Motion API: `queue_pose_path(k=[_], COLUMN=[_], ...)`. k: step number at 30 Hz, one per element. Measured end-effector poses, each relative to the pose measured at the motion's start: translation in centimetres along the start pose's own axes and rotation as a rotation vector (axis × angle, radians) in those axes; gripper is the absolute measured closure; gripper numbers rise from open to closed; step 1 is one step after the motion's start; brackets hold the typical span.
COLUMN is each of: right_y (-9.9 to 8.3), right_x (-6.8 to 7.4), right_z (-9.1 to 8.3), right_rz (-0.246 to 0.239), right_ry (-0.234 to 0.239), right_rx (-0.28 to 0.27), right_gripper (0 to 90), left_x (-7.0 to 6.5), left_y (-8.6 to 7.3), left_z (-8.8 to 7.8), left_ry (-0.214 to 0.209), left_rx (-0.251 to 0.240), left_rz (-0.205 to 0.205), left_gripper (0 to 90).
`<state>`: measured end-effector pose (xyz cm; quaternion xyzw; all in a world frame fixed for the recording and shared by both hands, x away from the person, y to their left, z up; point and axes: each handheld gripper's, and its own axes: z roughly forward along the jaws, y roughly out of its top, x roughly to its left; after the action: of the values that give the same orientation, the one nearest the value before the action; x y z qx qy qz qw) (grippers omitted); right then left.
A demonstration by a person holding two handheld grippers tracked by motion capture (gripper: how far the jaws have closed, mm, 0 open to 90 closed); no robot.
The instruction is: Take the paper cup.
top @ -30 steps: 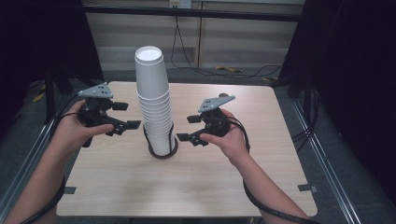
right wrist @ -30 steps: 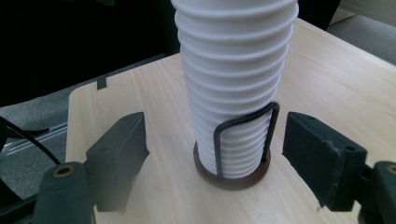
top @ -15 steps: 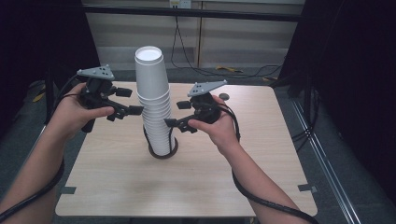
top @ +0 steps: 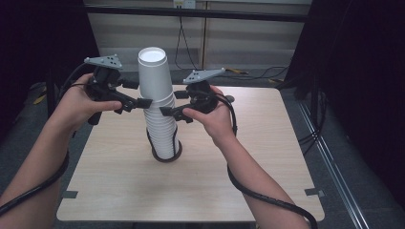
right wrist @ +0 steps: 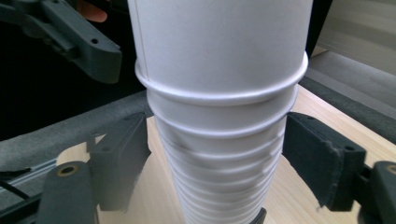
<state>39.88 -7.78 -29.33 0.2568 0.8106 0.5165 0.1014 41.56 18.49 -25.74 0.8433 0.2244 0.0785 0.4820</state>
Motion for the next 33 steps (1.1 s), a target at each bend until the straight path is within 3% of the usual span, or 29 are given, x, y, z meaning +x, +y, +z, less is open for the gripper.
queue_pose_path(k=[4,5,12,16,29,33], right_y=[0.1,0.2,0.3,0.3,0.4,0.4], right_x=[-0.3,-0.4,-0.2,-0.2,0.0,0.0], right_z=[0.1,0.1,0.5,0.6,0.8,0.8], right_rz=[0.019,0.051,0.015,0.015,0.003,0.001], right_ry=[0.001,0.015,-0.013,-0.017,-0.024,-0.025], right_rx=[-0.014,-0.040,-0.024,-0.025,-0.027,-0.026], right_gripper=[23.0,23.2,20.8,20.4,18.1,17.7], left_x=[0.2,0.2,0.1,0.0,-0.1,0.0], left_y=[0.2,0.3,0.7,1.0,1.2,1.0], left_z=[0.4,0.5,1.1,1.4,3.3,3.6], left_ry=[-0.002,-0.005,-0.003,0.011,0.022,0.015], left_rx=[-0.003,-0.014,-0.040,-0.059,-0.115,-0.141], left_rz=[-0.001,0.004,-0.008,0.009,-0.035,-0.028], left_gripper=[12.5,14.0,12.3,11.3,6.0,6.8])
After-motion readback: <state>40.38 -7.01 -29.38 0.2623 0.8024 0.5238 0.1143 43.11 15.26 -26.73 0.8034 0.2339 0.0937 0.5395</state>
